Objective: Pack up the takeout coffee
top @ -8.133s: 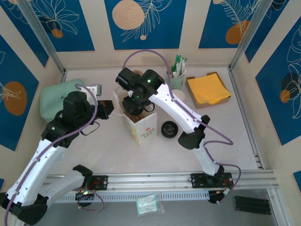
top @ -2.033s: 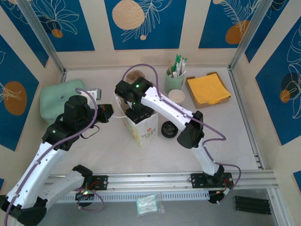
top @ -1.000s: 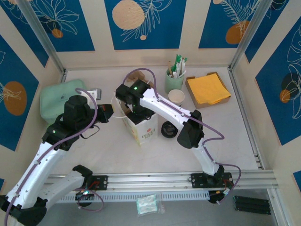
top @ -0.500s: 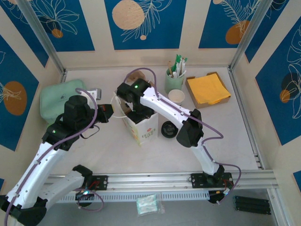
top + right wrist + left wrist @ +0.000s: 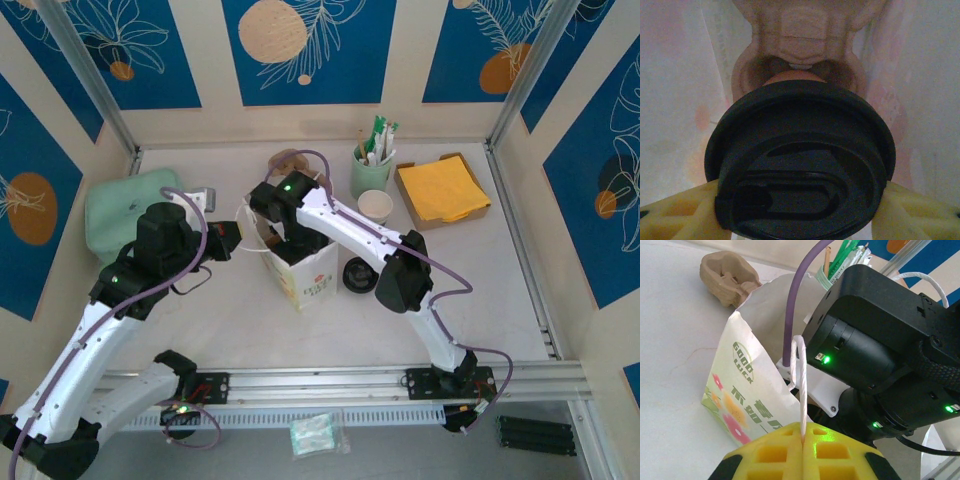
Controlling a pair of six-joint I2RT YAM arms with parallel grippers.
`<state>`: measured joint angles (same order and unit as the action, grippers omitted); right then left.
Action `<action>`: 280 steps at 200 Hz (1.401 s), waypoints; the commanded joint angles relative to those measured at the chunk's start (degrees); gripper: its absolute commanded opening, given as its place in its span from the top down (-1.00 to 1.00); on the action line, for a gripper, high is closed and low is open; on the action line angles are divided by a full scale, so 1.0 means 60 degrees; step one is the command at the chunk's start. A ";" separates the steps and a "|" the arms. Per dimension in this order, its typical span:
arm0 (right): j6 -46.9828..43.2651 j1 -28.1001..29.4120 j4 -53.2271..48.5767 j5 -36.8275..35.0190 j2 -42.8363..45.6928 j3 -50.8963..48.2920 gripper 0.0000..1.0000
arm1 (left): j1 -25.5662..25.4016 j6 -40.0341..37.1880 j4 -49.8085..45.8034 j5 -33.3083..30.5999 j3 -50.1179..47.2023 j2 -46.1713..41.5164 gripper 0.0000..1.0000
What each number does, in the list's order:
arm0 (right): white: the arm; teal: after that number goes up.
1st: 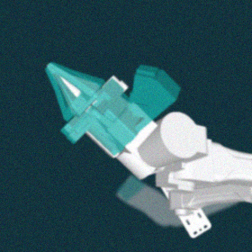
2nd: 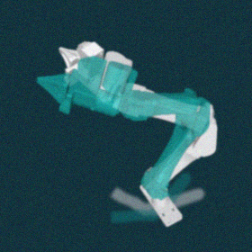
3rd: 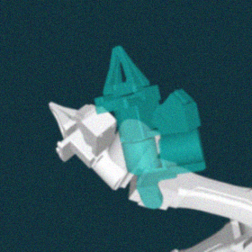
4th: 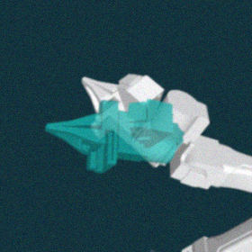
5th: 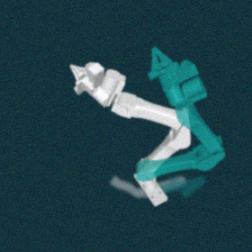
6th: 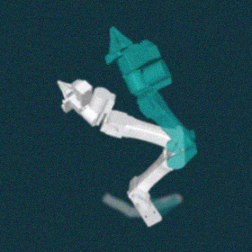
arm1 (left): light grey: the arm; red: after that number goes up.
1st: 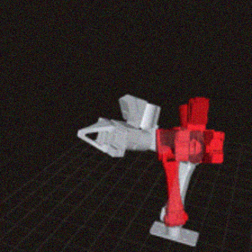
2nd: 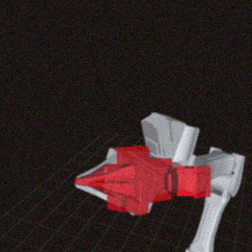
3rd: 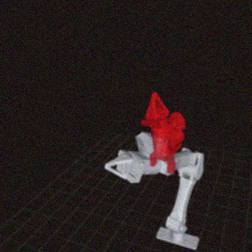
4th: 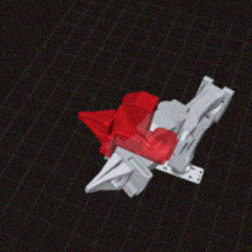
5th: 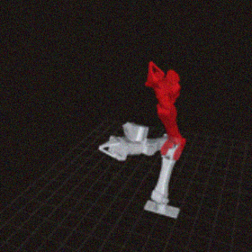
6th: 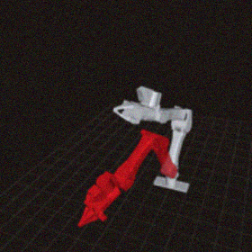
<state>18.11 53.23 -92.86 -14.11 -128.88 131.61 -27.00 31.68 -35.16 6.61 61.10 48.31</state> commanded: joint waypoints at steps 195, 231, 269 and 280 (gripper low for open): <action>-0.0075 -0.0069 -0.1457 -0.0045 0.0116 0.0050 -0.23 | 0.0113 0.0153 -0.0028 0.0041 -0.0023 0.0048 1.00; -0.0047 -0.0069 -0.1457 -0.0168 0.0094 0.0082 -0.23 | 0.0100 0.0133 -0.0029 0.0039 -0.0014 0.0049 1.00; -0.0030 -0.0083 -0.1457 -0.0241 0.0044 0.0095 -0.23 | 0.0102 0.0139 -0.0058 0.0026 -0.0016 0.0033 1.00; -0.0020 -0.0079 -0.1457 -0.0268 0.0040 0.0094 -0.23 | 0.0104 0.0136 -0.0057 0.0011 -0.0014 0.0033 1.00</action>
<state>18.00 53.12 -92.86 -15.00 -128.88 131.61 -27.00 31.68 -35.16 6.61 61.10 48.56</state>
